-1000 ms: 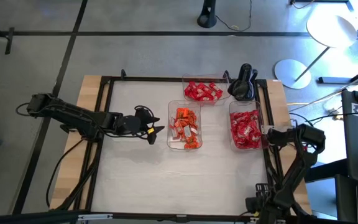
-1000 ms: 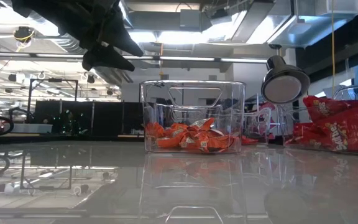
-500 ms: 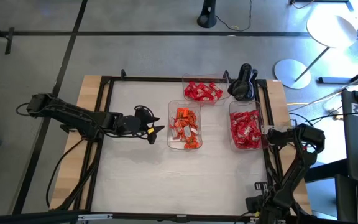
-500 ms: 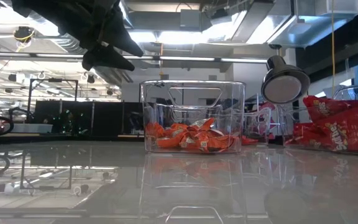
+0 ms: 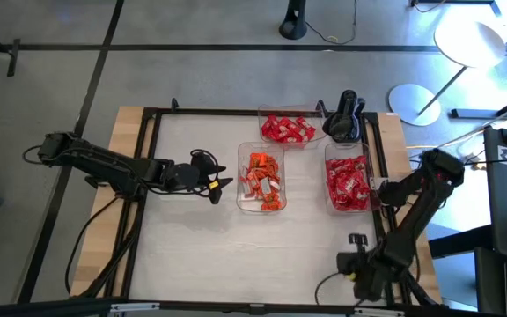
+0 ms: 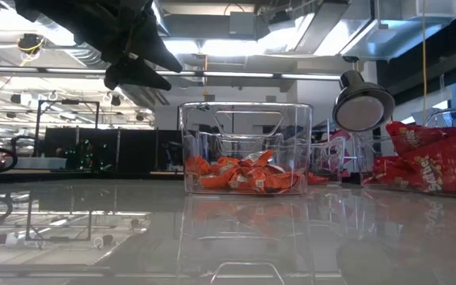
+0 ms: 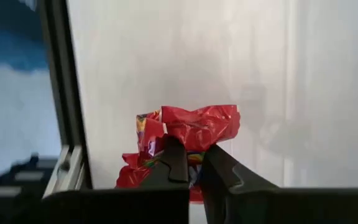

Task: Sort candy
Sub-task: Put the red candy pack into the bottom right transparent bin, then return to Home Position

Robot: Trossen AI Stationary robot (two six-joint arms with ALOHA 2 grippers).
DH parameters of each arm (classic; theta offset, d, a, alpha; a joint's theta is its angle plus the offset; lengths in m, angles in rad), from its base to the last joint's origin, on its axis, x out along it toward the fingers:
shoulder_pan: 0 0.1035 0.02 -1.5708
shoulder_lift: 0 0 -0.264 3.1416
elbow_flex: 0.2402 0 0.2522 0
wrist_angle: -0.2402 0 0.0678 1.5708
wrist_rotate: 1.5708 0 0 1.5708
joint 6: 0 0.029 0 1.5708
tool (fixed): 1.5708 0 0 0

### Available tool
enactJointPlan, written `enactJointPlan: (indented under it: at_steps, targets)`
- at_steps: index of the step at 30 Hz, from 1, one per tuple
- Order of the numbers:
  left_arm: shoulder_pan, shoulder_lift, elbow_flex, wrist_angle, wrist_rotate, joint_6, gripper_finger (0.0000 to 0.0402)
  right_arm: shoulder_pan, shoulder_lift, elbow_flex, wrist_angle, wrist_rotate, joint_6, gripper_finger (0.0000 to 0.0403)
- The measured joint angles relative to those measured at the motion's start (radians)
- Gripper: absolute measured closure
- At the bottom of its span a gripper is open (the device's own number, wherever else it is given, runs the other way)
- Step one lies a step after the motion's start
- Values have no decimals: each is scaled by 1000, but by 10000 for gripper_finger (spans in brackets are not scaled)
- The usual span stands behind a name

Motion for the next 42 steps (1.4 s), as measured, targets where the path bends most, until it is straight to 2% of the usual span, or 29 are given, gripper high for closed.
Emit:
enactJointPlan:
  at_steps: [9, 17, 21, 24, 27, 30, 36, 39, 42]
  targets:
    - [0, 0, 0, 0, 0, 3, 169, -108, -262, 2, -176, 213, 10, 397]
    - [0, 0, 0, -5, 0, -2, 169, -210, -493, 4, -398, 386, 100, 394]
    - [0, 0, 0, -6, 1, -3, 169, -311, -540, 2, -598, 466, 142, 391]
    - [0, 0, 0, -7, 1, -4, 169, -400, -562, -23, -670, 500, 144, 378]
    - [0, 0, 0, -7, 2, -4, 169, -495, -568, -57, -664, 483, 140, 339]
    - [0, 0, 0, -5, 2, -4, 169, -561, -568, -86, -663, 427, 88, 274]
    - [0, -12, 0, -16, 10, 22, 169, -607, -568, -61, -673, 363, -3, 155]
    - [0, -56, 0, -17, 36, 69, 169, -605, -569, -7, -670, 375, -24, 125]
    - [0, -117, -5, -37, 59, 129, 172, -604, -571, 34, -594, 398, -107, 120]
